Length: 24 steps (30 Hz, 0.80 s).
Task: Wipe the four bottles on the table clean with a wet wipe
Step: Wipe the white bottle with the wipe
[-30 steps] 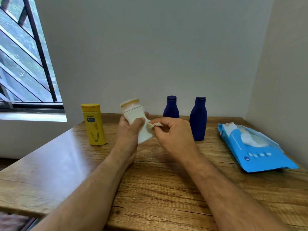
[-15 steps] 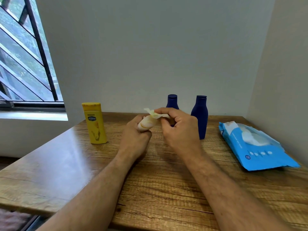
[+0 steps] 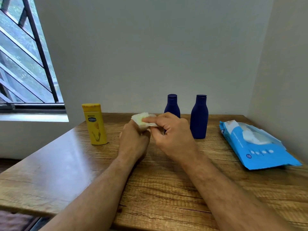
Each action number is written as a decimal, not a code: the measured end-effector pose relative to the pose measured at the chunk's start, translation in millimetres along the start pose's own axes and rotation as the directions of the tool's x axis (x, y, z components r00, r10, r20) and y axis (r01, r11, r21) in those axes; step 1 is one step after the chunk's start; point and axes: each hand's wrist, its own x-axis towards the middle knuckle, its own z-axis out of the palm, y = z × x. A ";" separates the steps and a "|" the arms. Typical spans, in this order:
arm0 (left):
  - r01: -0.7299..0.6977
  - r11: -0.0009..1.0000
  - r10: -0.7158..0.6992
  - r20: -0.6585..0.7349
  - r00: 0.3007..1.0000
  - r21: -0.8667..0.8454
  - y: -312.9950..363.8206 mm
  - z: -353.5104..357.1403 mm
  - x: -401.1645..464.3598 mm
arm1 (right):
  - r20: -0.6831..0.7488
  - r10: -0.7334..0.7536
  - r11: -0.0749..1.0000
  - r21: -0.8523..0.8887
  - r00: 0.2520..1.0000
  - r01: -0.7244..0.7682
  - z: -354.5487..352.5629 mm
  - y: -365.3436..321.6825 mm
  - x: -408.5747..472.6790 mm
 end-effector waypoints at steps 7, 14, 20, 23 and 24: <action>-0.028 0.998 0.028 0.000 1.000 0.050 1.3 3.5 -0.9 | -0.104 0.098 0.995 0.043 0.990 -0.094 -3.9 5.6 3.0; 0.070 0.994 -0.071 0.003 0.997 0.082 -6.8 4.7 0.7 | 0.049 0.002 0.998 -0.056 0.999 0.001 -1.6 0.1 0.1; -0.059 0.991 0.050 0.077 0.996 0.116 4.0 1.5 -6.0 | -0.020 0.178 0.984 -0.020 0.984 -0.178 -5.8 9.8 4.8; -0.118 0.992 0.111 0.116 0.987 0.048 8.9 4.1 -9.8 | -0.132 0.263 0.965 0.045 0.956 -0.260 -12.2 14.0 6.7; -0.114 0.993 0.110 0.107 0.988 0.034 9.2 5.2 -9.6 | -0.161 0.288 0.957 0.087 0.944 -0.277 -13.1 13.4 6.6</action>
